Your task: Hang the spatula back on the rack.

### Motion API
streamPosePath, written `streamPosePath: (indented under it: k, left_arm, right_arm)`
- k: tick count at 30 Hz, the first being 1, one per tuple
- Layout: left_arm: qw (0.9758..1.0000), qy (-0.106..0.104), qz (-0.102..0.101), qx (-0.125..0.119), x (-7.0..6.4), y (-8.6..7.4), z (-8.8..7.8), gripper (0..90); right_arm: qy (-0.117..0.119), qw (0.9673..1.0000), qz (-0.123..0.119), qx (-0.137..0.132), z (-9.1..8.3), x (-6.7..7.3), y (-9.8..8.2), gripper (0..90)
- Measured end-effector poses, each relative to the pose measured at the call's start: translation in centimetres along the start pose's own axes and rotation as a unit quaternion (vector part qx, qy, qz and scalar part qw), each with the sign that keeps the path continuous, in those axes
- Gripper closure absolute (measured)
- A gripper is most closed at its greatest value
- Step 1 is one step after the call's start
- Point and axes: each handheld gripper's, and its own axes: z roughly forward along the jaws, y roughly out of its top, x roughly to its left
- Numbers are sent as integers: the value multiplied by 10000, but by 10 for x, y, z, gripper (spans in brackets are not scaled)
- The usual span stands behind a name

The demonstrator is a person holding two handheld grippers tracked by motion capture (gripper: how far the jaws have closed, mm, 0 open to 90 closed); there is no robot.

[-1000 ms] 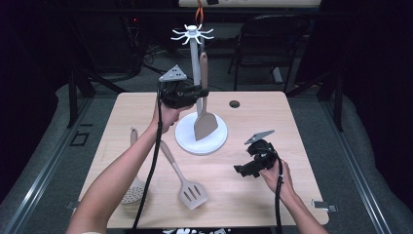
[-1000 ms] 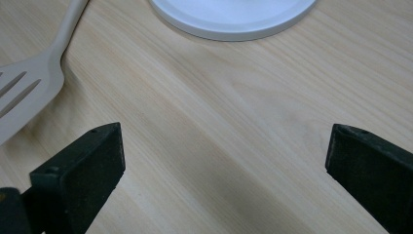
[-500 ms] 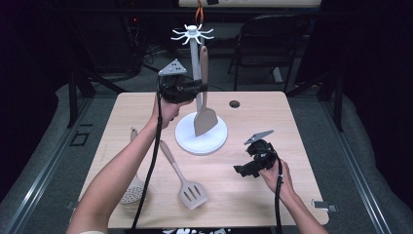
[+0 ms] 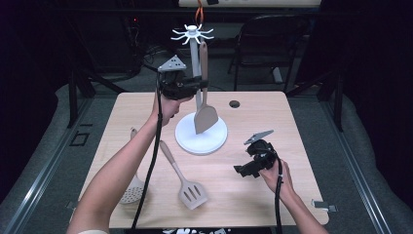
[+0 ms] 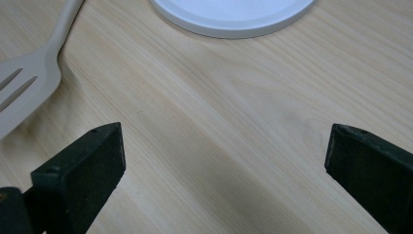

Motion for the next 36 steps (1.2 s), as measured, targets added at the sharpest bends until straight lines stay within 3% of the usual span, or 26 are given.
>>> streamPosePath:
  k: [16, 24, 28, 36]
  left_arm:
    - [9999, 82, -134, -22, 10, -1, 1, 768]
    - [9995, -95, -295, -65, 13, -3, 3, 767]
    - [9994, -32, -333, -82, 15, -4, 3, 765]
    - [9976, 40, -668, -171, 24, -9, 3, 741]
  right_arm:
    - [1, 10000, 1, 6, 0, 0, 0, 12]
    - [-11, 10000, -9, 23, 1, 0, 0, 15]
    - [-3, 10000, 17, 23, 1, 0, 0, 16]
    - [14, 9999, -52, 97, 1, 0, 0, 20]
